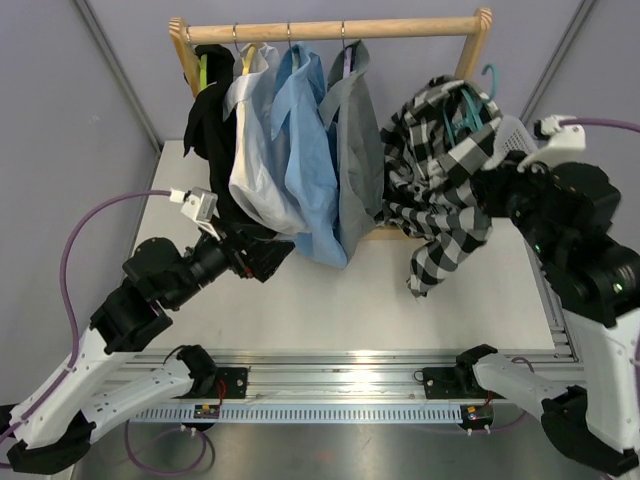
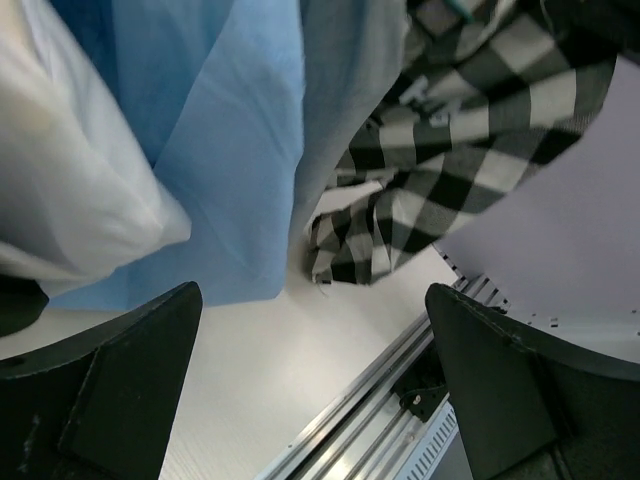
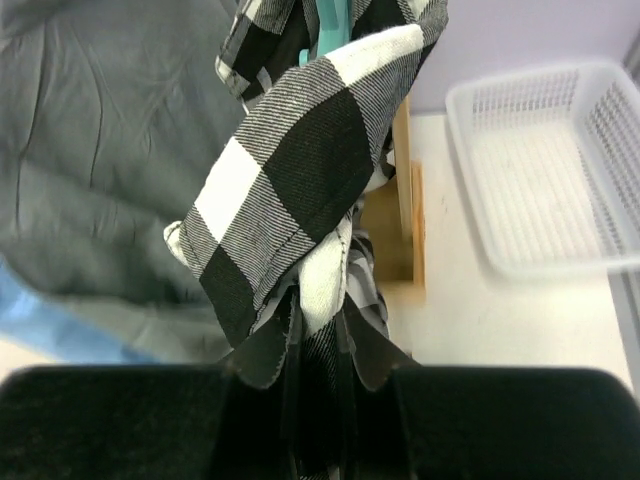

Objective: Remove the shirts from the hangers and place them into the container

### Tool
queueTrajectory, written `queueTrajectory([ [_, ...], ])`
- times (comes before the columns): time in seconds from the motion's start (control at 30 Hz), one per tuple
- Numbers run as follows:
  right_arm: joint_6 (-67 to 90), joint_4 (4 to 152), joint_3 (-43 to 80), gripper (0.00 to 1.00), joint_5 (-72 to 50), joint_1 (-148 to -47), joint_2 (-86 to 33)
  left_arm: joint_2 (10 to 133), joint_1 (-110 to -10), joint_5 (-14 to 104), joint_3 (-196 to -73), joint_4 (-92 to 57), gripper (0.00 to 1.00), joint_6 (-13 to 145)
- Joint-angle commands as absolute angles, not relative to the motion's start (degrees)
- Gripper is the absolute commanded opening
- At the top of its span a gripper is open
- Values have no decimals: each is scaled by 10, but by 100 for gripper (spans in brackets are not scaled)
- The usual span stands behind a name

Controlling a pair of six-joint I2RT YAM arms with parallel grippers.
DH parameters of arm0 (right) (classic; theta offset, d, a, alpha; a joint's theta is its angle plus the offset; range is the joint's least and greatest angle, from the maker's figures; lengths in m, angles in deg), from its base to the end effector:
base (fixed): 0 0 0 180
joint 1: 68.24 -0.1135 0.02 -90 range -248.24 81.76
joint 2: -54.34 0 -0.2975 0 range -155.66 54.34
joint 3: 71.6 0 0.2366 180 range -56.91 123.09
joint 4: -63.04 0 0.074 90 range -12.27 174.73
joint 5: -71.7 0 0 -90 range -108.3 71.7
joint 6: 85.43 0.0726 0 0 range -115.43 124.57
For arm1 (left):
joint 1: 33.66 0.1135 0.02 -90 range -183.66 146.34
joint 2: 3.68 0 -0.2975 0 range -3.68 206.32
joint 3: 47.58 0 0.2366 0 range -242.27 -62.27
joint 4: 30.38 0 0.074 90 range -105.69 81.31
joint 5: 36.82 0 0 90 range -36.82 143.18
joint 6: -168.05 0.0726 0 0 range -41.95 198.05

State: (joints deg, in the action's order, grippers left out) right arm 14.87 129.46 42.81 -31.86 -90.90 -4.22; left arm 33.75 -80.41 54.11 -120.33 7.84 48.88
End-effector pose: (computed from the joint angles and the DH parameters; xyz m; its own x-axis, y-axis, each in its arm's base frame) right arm 0.1355 0.0381 0.5366 -0.1955 0.1067 -0.9749 -0.1290 0.9826 0.1335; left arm 0.0853 -0.0889 0.4237 -0.3798 -0.3075 -0.8725 0.6093 0.6265 -0.4861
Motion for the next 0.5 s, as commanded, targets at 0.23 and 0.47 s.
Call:
queueTrajectory([
  [0.23, 238, 1450, 385, 0, -84, -913, 73, 467, -811, 406, -1284, -126, 99, 459],
  [0.47, 236, 1482, 380, 0, 26, -913, 112, 575, -899, 427, -1328, -231, 99, 489],
])
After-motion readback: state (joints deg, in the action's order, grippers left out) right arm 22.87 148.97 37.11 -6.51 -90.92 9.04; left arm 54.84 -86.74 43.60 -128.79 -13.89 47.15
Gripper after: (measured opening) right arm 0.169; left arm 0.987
